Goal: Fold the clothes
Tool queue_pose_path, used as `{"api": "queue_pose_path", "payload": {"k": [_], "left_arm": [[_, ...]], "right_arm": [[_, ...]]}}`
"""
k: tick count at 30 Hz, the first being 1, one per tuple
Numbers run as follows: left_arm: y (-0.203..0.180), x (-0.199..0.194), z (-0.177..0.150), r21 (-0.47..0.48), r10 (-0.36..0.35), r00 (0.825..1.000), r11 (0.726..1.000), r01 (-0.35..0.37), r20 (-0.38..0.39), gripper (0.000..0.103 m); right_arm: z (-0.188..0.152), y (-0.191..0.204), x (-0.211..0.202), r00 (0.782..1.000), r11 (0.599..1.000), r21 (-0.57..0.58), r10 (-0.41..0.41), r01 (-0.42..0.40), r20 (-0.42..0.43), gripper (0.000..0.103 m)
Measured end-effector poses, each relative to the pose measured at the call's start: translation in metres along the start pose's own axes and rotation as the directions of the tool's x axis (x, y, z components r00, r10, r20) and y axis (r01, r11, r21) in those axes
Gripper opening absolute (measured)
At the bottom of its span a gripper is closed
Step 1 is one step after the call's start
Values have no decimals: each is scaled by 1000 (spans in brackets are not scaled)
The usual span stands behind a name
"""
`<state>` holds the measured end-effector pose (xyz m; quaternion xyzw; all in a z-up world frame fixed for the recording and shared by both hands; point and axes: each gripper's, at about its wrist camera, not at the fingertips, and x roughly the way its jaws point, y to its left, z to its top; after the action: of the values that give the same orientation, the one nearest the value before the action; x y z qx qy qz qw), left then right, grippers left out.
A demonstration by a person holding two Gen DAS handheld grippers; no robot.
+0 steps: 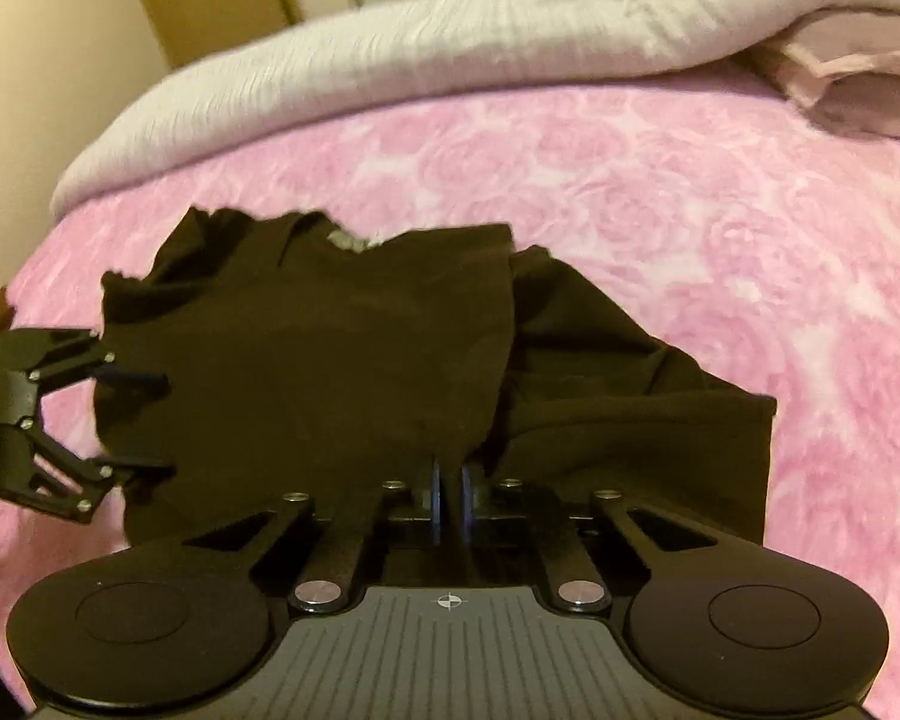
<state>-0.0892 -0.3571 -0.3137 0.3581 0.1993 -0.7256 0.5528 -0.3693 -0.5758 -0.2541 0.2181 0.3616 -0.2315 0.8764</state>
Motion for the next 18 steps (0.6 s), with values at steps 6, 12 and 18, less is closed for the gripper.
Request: {"api": "queue_pose_path", "payload": {"k": [6,12,18], "left_arm": [[8,-17,-9,-6,-5,995,1000,5,99,65],[30,-75,-32,-75,131,970,990,-118,206,65],[40,-182,-67,-218,376,899,919,-330,225,67]], "right_arm": [[-26,31,-6,986,1000,-19,17,-14,163,4],[-42,105,-16,953,972,-175,194,-155,232,4],[-117,234,-36,886,786,-459,464,-414,-3,4]]}}
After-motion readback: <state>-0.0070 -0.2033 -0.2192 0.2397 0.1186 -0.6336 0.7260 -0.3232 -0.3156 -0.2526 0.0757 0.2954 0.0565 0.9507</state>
